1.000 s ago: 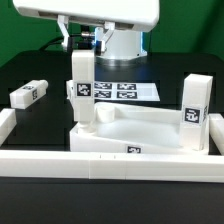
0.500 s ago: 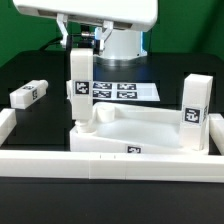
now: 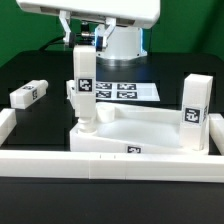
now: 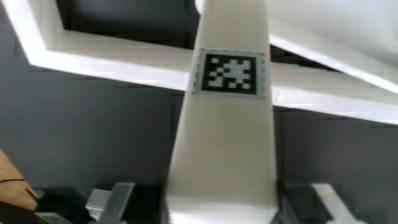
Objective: Assemble desk
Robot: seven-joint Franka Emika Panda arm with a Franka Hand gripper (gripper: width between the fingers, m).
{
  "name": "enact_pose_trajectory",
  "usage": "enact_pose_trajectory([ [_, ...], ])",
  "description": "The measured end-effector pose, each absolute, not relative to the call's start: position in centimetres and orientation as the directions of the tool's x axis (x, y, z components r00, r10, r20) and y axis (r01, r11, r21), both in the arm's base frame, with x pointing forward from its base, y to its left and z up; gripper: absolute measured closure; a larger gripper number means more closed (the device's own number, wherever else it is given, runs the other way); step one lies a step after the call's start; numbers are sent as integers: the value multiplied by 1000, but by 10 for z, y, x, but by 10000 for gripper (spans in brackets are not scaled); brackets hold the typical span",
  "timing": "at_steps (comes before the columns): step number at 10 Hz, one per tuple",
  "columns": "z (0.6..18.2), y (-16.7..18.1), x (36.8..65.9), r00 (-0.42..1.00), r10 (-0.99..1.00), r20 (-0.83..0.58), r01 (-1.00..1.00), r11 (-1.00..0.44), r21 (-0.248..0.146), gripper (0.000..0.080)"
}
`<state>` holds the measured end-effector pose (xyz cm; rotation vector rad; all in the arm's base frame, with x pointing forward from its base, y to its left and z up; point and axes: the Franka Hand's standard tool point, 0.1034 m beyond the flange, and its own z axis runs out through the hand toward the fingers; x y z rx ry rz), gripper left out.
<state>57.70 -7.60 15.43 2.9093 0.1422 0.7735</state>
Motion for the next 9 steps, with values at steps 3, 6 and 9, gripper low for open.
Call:
enact_pose_trajectory([
  [3, 150, -76, 576, 868, 124, 481, 60, -987, 147, 515],
  [6, 143, -76, 574, 874, 125, 470, 62, -987, 147, 515],
  [9, 140, -75, 574, 874, 126, 469, 63, -987, 149, 515],
])
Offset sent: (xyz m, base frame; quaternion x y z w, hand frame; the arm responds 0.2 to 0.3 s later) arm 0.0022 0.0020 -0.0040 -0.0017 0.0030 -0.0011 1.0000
